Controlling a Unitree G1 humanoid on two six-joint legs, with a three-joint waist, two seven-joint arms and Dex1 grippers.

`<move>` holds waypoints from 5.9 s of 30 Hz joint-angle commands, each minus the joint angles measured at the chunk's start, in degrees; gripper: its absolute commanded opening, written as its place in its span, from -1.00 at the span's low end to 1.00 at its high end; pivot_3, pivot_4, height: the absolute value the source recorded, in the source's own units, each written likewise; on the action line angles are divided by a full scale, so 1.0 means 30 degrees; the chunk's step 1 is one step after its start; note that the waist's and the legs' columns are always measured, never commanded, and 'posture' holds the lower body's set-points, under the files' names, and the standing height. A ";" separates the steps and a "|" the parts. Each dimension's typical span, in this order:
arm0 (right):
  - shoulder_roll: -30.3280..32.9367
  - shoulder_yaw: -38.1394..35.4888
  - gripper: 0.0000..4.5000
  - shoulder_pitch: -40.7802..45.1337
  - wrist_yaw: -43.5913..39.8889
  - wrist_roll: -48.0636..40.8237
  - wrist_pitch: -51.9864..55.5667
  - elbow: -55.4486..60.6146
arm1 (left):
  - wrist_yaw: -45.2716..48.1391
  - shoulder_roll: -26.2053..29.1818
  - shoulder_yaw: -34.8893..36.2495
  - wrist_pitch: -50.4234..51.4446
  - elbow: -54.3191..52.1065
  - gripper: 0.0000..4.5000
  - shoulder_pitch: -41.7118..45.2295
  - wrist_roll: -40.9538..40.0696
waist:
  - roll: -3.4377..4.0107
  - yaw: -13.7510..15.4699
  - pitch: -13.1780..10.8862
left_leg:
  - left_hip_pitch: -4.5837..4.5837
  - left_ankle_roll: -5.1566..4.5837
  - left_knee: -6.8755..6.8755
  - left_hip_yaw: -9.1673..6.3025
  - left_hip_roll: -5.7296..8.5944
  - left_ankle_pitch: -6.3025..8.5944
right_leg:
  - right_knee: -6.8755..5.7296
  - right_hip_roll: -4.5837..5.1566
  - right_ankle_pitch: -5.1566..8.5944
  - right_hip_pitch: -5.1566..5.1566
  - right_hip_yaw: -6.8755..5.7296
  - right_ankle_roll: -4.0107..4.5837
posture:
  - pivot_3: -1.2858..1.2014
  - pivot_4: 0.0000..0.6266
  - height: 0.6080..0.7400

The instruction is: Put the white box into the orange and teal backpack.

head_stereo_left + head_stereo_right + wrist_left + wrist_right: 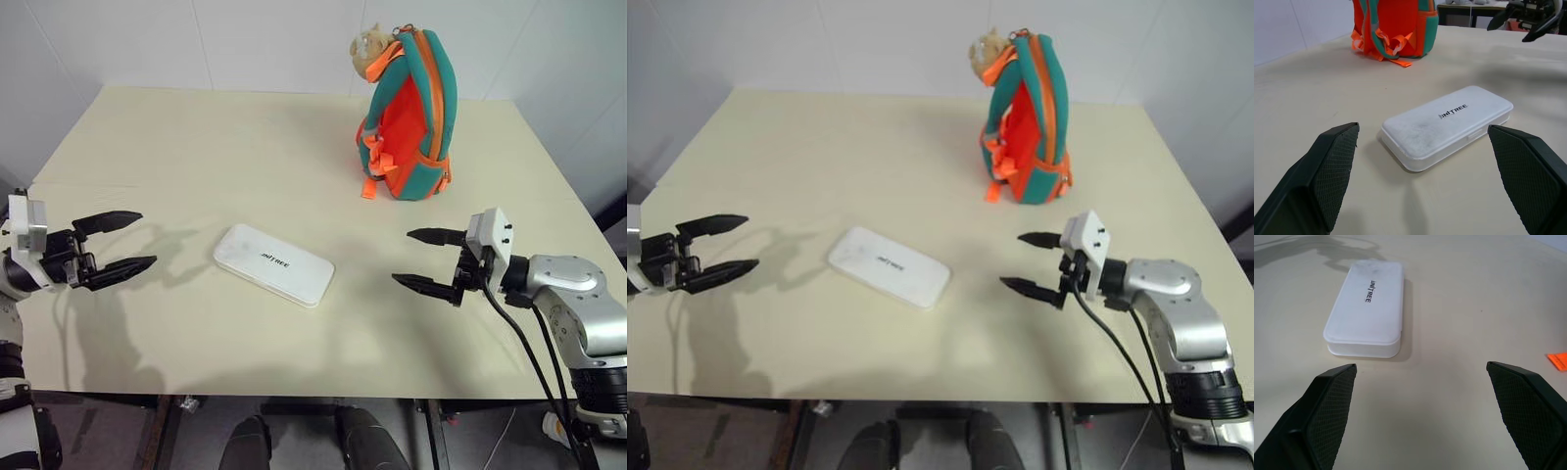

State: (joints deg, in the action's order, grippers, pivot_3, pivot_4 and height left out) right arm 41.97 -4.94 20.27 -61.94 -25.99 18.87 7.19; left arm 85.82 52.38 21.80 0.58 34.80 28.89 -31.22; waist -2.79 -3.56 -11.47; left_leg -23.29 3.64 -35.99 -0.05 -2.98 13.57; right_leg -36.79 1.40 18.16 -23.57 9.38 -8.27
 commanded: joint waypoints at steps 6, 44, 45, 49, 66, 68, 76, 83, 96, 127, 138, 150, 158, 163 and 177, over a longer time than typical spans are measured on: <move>-0.0153 -0.0478 1.00 -0.0241 0.0819 -0.0519 0.0114 0.1575 | -0.1001 -0.0627 -0.0199 -0.0674 0.0007 1.00 0.0946 0.0476 | 0.0000 0.0005 0.0001 | 0.0004 0.0000 -0.0017 -0.0001 0.0001 0.0000 | -0.0017 -0.0001 0.0000 0.0004 0.0004 0.0000 | 0.03 -0.52 1.00; -0.4023 0.3996 -0.99 -0.1166 0.8580 0.5235 0.2090 0.2739 | -0.5630 -0.2889 -0.4026 -0.1669 0.8588 -1.00 0.6514 0.6157 | -0.0006 0.0069 0.0003 | -0.0005 0.0007 -0.0024 -0.0016 0.0008 -0.0004 | -0.0028 -0.0023 -0.0006 -0.0003 0.0006 -0.0011 | 0.03 -0.52 1.00; -0.4171 0.4228 -0.99 -0.1088 0.8707 0.5414 0.2214 0.2655 | -0.6068 -0.2997 -0.4167 -0.1714 0.8961 -1.00 0.6737 0.6466 | -0.0006 0.0066 0.0003 | -0.0006 0.0007 -0.0023 -0.0015 0.0008 -0.0004 | -0.0027 -0.0023 -0.0006 -0.0005 0.0007 -0.0012 | 0.03 -0.52 1.00; -0.4727 0.5267 -0.99 -0.1036 0.8706 0.5737 0.2921 0.3073 | -0.7583 -0.3333 -0.5084 -0.1662 0.9895 -1.00 0.7408 0.7910 | -0.0006 0.0087 0.0003 | -0.0004 0.0007 -0.0019 -0.0023 0.0008 -0.0004 | -0.0029 -0.0026 -0.0006 -0.0004 0.0005 -0.0013 | 0.03 -0.52 1.00; -0.5937 0.7049 -0.99 -0.0814 0.8892 0.6866 0.3440 0.3207 | -0.4818 -0.4677 -0.5513 -0.0297 0.9811 -1.00 0.8052 0.8021 | -0.0007 0.0080 0.0004 | -0.0015 0.0009 -0.0015 -0.0027 0.0009 -0.0004 | -0.0025 -0.0030 -0.0006 -0.0005 0.0001 -0.0017 | 0.03 -0.52 1.00; -0.5956 0.7110 -0.99 -0.0831 0.8796 0.6814 0.3417 0.3245 | -0.4575 -0.4670 -0.5640 -0.0066 0.9680 -1.00 0.7951 0.8088 | -0.0007 0.0080 0.0004 | -0.0015 0.0008 -0.0014 -0.0028 0.0009 -0.0004 | -0.0025 -0.0030 -0.0006 -0.0005 0.0001 -0.0017 | 0.03 -0.52 1.00; -0.6033 0.7333 -0.99 -0.0243 0.8175 0.6739 0.3206 0.2941 | -0.4387 -0.5125 -0.6022 -0.0281 0.9512 -1.00 0.7847 0.8443 | -0.0007 0.0068 0.0004 | -0.0014 0.0008 -0.0017 -0.0031 0.0009 -0.0004 | -0.0027 -0.0030 -0.0007 -0.0004 0.0001 -0.0018 | 0.03 -0.52 1.00; -0.5334 0.7662 -0.99 0.0214 0.6580 0.6794 0.2523 0.2712 | -0.2374 -0.4961 -0.6757 0.1042 0.6640 -1.00 0.6926 0.8225 | -0.0007 0.0069 0.0004 | -0.0017 0.0009 -0.0014 -0.0033 0.0008 -0.0004 | -0.0023 -0.0030 -0.0007 -0.0005 0.0000 -0.0018 | 0.03 -0.52 1.00; -0.4445 0.7238 -0.99 0.0876 0.5181 0.6866 0.1844 0.2180 | -0.1401 -0.3215 -0.7775 0.4624 -0.0538 -1.00 0.2961 0.8119 | -0.0007 0.0002 0.0004 | -0.0009 0.0010 -0.0010 -0.0036 0.0004 -0.0003 | -0.0027 -0.0027 -0.0003 -0.0003 0.0002 -0.0011 | 0.03 -0.52 1.00; -0.4480 0.7293 -0.99 0.1266 0.4993 0.6878 0.1275 0.1376 | -0.3673 -0.1446 -0.4568 0.7361 -0.3254 -1.00 -0.0098 0.4659 | -0.0006 -0.0378 0.0003 | -0.0001 0.0012 0.0013 -0.0036 0.0001 -0.0004 | -0.0028 -0.0013 0.0015 -0.0008 -0.0003 0.0020 | 0.03 -0.52 1.00; -0.4335 0.7169 -0.99 0.1258 0.4812 0.6746 0.1353 0.1656 | -0.3494 -0.1966 -0.5303 0.7483 -0.3699 -1.00 -0.0028 0.4393 | -0.0007 -0.0412 0.0003 | -0.0001 0.0013 0.0016 -0.0040 0.0003 -0.0004 | -0.0026 -0.0014 0.0015 -0.0009 -0.0007 0.0019 | 0.03 -0.52 1.00; -0.2961 0.7161 -0.99 0.0692 0.3244 0.5798 0.2591 0.3410 | -0.2580 -0.2028 -0.6395 0.8994 -0.6563 -1.00 -0.0989 0.4152 | -0.0007 -0.0406 0.0003 | -0.0004 0.0016 0.0026 -0.0040 0.0003 0.0001 | 0.0000 -0.0013 0.0016 -0.0006 -0.0005 0.0020 | 0.03 -0.52 1.00; -0.2723 0.6906 -0.99 0.0797 0.3272 0.6367 0.2291 0.2867 | -0.2905 -0.1982 -0.6918 0.9246 -0.7012 -1.00 -0.1356 0.4698 | -0.0006 -0.0419 0.0003 | 0.0002 0.0016 0.0019 -0.0040 0.0004 0.0001 | -0.0004 -0.0013 0.0018 -0.0004 -0.0004 0.0023 | 0.03 -0.52 1.00; -0.2519 0.6762 -0.99 0.0775 0.3210 0.6731 0.1726 0.2171 | -0.3290 -0.1895 -0.7153 0.9338 -0.6891 -1.00 -0.1257 0.4965 | -0.0006 -0.0404 0.0003 | 0.0001 0.0016 0.0019 -0.0039 0.0007 0.0001 | 0.0006 -0.0007 0.0018 0.0002 -0.0004 0.0023 | 0.03 -0.52 1.00; -0.0434 0.4374 -0.99 0.0796 0.3380 0.6789 0.0619 0.0638 | -0.4681 -0.0892 -0.5860 0.8125 -0.5432 -1.00 -0.1008 0.5120 | -0.0005 -0.0443 0.0001 | 0.0002 0.0016 0.0026 -0.0036 0.0007 0.0001 | 0.0004 -0.0005 0.0019 -0.0005 -0.0001 0.0025 | 0.03 -0.52 1.00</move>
State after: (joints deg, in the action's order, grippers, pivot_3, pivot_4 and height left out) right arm 39.37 11.39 22.00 -51.84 -4.72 22.17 8.66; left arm 73.34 48.65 1.70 26.14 17.58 25.22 -15.73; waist -2.81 -4.89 -11.47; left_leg -23.29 3.68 -35.91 -0.16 -2.96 13.57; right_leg -36.79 1.38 18.22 -23.59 9.37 -8.19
